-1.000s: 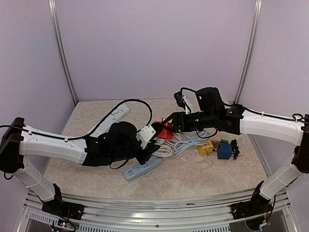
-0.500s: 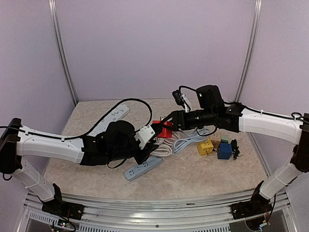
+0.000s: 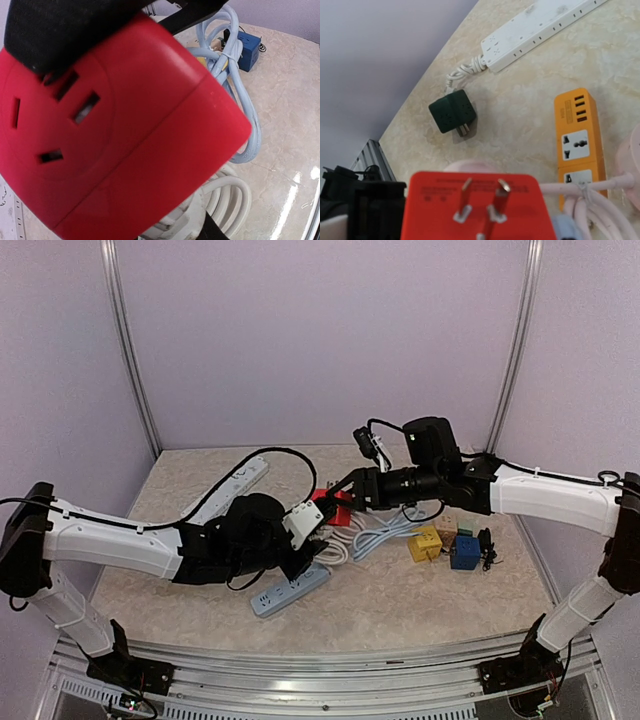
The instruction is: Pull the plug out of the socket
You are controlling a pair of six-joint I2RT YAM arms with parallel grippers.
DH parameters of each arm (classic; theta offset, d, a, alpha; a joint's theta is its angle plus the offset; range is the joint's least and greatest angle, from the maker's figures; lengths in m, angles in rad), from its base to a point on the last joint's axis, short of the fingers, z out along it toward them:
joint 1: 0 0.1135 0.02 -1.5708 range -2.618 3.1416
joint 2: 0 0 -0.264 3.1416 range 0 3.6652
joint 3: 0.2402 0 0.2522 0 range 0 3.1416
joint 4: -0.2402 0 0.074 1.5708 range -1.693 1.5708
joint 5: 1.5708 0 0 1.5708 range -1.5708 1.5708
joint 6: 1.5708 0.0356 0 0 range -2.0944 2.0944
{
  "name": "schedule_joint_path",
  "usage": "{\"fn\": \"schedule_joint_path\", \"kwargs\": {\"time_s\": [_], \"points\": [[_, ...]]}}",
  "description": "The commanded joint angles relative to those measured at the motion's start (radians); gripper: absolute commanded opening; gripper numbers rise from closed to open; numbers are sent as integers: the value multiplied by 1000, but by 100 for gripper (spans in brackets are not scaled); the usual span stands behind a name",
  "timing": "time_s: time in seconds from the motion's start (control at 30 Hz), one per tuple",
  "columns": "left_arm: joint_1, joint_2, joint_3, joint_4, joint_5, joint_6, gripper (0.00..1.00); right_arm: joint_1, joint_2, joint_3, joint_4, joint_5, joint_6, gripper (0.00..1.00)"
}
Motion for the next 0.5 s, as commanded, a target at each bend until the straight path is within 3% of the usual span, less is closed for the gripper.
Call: {"fn": "schedule_joint_path", "kwargs": {"time_s": [0.0, 0.3, 0.47], "points": [[-11, 19, 22, 33, -50, 11, 28, 7, -33, 35, 143, -55, 22, 0], [-43, -5, 16, 10, -23, 46, 4, -4, -20, 92, -10, -30, -75, 0], [-49, -29, 10, -10, 8, 59, 0, -30, 1, 131, -95, -81, -121, 0]]}}
